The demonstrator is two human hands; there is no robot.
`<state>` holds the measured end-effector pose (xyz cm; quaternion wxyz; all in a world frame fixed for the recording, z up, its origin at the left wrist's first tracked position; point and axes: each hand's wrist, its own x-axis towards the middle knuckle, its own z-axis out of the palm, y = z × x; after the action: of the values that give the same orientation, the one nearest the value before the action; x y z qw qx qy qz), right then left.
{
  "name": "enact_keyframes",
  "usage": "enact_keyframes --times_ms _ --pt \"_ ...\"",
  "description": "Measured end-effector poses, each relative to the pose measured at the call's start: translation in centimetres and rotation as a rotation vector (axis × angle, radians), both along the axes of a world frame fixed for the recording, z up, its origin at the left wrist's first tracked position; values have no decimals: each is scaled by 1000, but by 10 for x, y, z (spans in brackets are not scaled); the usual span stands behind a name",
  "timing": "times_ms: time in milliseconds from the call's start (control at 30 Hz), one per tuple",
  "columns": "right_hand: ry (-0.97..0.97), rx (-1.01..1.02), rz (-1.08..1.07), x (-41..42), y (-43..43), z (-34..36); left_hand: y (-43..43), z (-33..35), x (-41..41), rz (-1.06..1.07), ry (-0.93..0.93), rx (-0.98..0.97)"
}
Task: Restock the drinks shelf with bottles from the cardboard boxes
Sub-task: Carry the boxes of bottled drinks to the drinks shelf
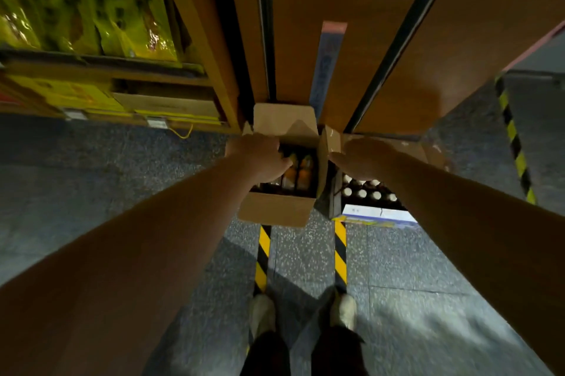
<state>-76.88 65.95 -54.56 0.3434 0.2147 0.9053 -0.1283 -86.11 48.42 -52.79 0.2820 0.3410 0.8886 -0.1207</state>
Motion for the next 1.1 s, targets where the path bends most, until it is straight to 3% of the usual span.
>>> enact_keyframes --times_ms 233,533,700,933,1100 --pt "-16 11 -26 -21 5 -42 10 -46 -15 9 6 19" --pt "29 5 13 -55 35 -135 29 -139 -41 205 7 87" --pt "52 2 -109 -58 36 -194 30 -194 -50 283 35 87" --pt "168 0 -516 -75 32 -269 14 -276 -88 425 190 131" --pt "173 51 -634 -83 31 -306 12 -308 -105 679 88 129"
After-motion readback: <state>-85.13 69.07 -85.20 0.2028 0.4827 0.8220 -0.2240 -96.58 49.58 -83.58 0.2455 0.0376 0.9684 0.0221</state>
